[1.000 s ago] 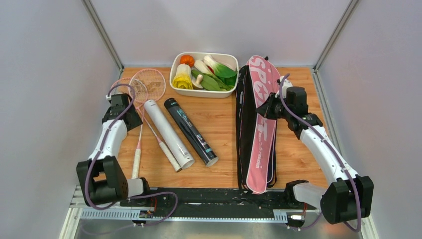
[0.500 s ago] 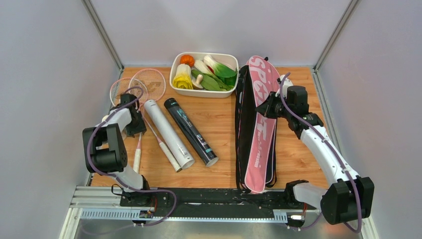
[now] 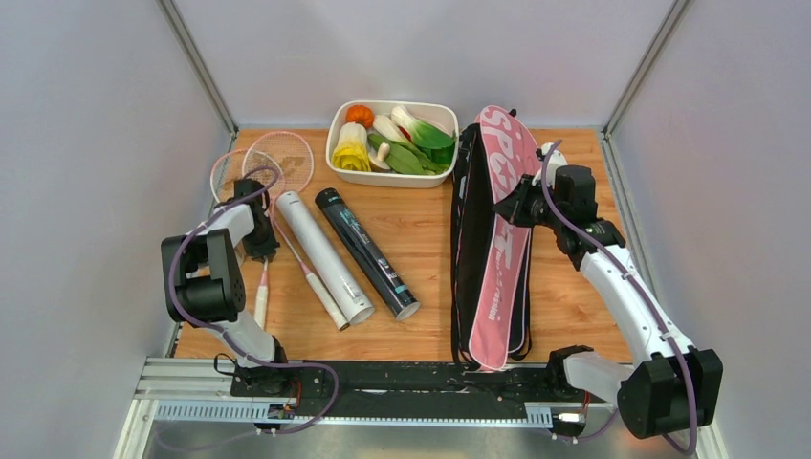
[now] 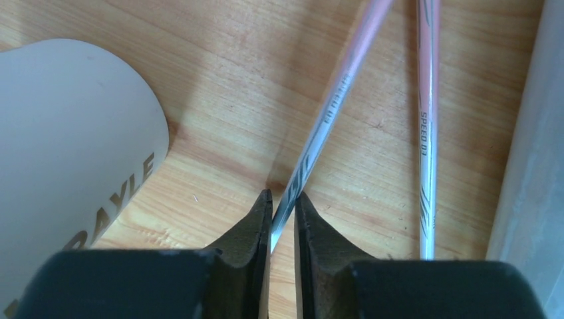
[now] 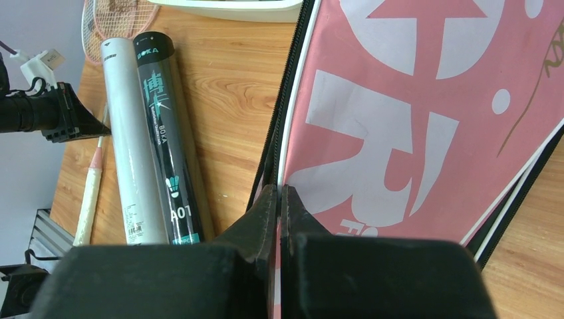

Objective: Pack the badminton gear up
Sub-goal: Pick up the racket from the center of the board, then place the racket in the racket bag.

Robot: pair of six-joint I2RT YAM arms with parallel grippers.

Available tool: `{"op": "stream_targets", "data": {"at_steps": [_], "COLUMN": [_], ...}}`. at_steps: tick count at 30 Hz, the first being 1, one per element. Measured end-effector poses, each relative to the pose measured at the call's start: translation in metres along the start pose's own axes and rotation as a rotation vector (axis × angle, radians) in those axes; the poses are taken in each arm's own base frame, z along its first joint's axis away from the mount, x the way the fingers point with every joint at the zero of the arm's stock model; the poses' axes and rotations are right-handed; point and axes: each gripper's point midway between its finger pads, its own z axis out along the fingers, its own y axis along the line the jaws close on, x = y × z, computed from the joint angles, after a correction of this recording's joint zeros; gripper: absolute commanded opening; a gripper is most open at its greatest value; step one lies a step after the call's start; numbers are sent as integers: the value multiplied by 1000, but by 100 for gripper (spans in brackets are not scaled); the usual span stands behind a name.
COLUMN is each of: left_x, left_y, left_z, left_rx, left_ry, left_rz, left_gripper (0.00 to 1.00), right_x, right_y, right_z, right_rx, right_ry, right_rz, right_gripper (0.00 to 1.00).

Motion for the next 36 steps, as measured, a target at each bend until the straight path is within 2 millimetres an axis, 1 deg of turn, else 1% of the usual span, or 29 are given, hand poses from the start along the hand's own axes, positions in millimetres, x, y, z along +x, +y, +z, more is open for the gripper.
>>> {"op": "stream_targets", "data": {"at_steps": [2, 3, 6, 9, 12, 18, 21, 23, 26, 28, 30, 31, 32, 34, 36], "left_x": [1, 1, 1, -2, -15, -55, -62, -61, -51, -35, -13, -2, 13, 37, 58], "left_y": [0, -1, -3, -6, -10, -21, -28, -38, -63, -93, -125, -136, -150, -167, -179], "left_z": [0, -1, -6, -18, -37, -92, -116, -132, -154, -171, -187, -194, -202, -214, -227], "left_rx": [2, 7, 26, 49, 84, 177, 223, 256, 326, 390, 462, 491, 525, 573, 612], "left_ry": [4, 7, 11, 5, -40, -204, -270, -302, -324, -329, -320, -311, -299, -276, -260], "left_rz": [12, 18, 10, 7, 1, -12, -5, 7, 47, 117, 210, 246, 295, 356, 393], "left_gripper": [9, 3, 0, 0, 0, 0, 0, 0, 0, 0, 0, 0, 0, 0, 0], "right_x": [-1, -2, -4, -5, -6, -7, -7, -7, -8, -9, -9, -9, -9, -10, -10], "right_y": [0, 0, 0, -1, -2, -4, -5, -5, -5, -6, -7, -8, -8, -9, -10], "right_z": [-1, -2, -4, -4, -4, -4, -4, -4, -5, -5, -5, -5, -5, -5, -5], "right_rx": [2, 4, 8, 16, 24, 31, 37, 40, 42, 45, 51, 55, 58, 62, 68], "right_ry": [-7, -12, -23, -27, -30, -34, -36, -38, -42, -45, -47, -49, -49, -51, -53], "right_rz": [-3, -4, -8, -11, -14, -14, -16, -18, -22, -24, -25, -26, -27, -28, -30], "right_gripper": [0, 0, 0, 0, 0, 0, 0, 0, 0, 0, 0, 0, 0, 0, 0]}}
